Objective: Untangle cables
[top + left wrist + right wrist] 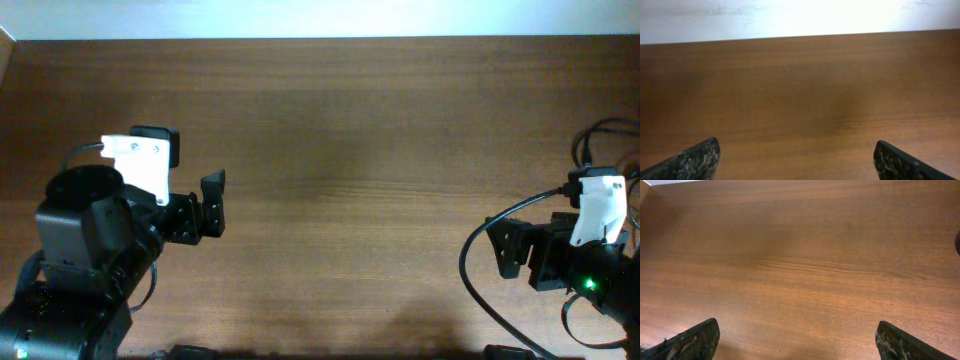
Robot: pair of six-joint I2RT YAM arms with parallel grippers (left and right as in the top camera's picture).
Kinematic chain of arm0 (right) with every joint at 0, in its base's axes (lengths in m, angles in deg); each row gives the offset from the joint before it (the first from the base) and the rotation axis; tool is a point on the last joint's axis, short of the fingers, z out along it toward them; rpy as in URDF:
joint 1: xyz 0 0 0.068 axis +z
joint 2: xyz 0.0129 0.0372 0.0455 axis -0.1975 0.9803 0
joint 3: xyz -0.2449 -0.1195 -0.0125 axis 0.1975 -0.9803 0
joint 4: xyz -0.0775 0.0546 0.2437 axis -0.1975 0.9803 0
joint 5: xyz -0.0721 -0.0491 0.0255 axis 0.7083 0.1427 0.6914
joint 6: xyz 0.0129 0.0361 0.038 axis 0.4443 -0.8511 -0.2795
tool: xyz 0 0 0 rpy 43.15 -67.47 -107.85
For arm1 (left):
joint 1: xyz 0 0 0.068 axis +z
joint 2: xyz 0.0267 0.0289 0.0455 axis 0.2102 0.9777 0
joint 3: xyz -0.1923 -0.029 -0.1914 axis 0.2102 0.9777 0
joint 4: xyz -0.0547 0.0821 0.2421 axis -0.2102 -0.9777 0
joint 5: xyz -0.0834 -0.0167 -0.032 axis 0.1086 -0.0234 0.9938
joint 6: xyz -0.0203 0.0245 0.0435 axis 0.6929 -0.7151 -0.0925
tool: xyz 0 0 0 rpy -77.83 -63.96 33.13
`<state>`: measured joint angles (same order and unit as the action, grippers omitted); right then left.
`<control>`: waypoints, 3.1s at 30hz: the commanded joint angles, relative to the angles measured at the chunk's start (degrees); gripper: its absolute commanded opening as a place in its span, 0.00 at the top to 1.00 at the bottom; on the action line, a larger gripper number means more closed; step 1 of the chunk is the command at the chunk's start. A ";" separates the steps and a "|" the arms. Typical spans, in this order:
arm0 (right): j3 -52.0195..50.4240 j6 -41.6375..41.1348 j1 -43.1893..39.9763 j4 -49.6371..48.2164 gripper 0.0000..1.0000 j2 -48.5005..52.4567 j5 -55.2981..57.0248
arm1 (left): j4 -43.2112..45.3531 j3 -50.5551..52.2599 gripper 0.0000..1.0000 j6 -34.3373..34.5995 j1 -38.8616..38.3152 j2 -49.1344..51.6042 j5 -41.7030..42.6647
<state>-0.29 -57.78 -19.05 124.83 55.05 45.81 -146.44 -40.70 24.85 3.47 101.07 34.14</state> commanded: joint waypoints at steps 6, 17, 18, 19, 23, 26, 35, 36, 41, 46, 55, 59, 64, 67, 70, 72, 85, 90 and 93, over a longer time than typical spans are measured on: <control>-0.20 1.01 0.52 0.00 0.01 0.59 1.11 | 6.10 0.70 0.01 1.68 -0.09 -0.48 16.57; -0.20 1.01 0.52 0.00 0.01 0.59 1.11 | 8.81 7.65 0.01 0.15 -0.17 -5.03 5.79; -0.20 1.01 0.52 -0.02 0.01 0.59 1.11 | 14.43 12.28 0.01 0.13 -0.17 -8.70 2.25; -0.20 1.01 0.52 0.00 0.01 0.59 1.11 | 23.82 21.27 0.01 0.15 -0.17 -15.54 -2.91; -0.20 1.01 0.52 0.00 0.01 0.59 1.11 | 49.92 45.88 0.01 0.15 6.67 -35.56 -8.74; -0.20 1.01 0.52 0.00 0.01 0.59 1.11 | 59.12 58.97 0.01 0.15 9.86 -44.24 -9.01; -0.20 1.01 0.52 0.00 0.01 0.59 1.11 | 70.16 82.51 0.01 -0.57 9.88 -54.31 -14.53; -0.20 1.01 0.52 0.00 0.01 0.59 1.11 | 71.36 84.30 0.01 -3.06 9.86 -54.31 -14.49; -0.20 1.01 0.52 -0.02 0.01 0.59 1.11 | 68.63 86.29 0.01 -14.14 9.86 -54.31 -8.81; -0.20 1.01 0.52 0.00 0.01 0.59 1.11 | 60.96 86.25 0.01 -9.18 9.97 -54.27 -7.43; -0.20 1.01 0.52 -0.02 0.01 0.59 1.11 | 60.85 86.23 0.01 -3.69 9.97 -54.27 -5.70; -0.20 1.01 0.52 0.00 0.01 0.59 1.11 | 60.92 86.23 0.01 -3.69 9.97 -54.25 -5.70; -0.20 1.01 0.52 -0.02 0.01 0.59 1.11 | 60.92 86.23 0.01 -3.69 9.97 -54.27 -5.70; -0.20 1.01 0.52 0.94 0.01 0.59 4.31 | 60.92 86.23 0.01 -3.69 9.97 -54.25 -5.70; -0.22 1.03 0.52 -1.51 0.01 -1.22 14.51 | 60.92 86.23 0.01 -3.69 9.97 -54.27 -5.70; -3.48 2.84 0.52 -10.86 0.01 -5.99 16.35 | 60.92 86.23 0.01 -3.69 9.97 -54.27 -5.70; -72.35 3.54 0.52 -74.27 0.01 -46.62 10.32 | 60.92 86.23 0.01 -3.69 9.97 -54.27 -5.70; -77.31 3.56 0.63 -78.09 0.01 -52.15 8.15 | 60.92 86.23 0.01 -3.69 9.94 -54.25 -5.70; -77.99 3.54 0.63 -78.14 0.01 -52.15 9.14 | 60.92 86.23 0.01 -3.69 9.97 -54.25 -5.70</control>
<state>-77.10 -54.61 -18.94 46.91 3.60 55.10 -85.24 45.37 20.56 13.09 47.09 27.87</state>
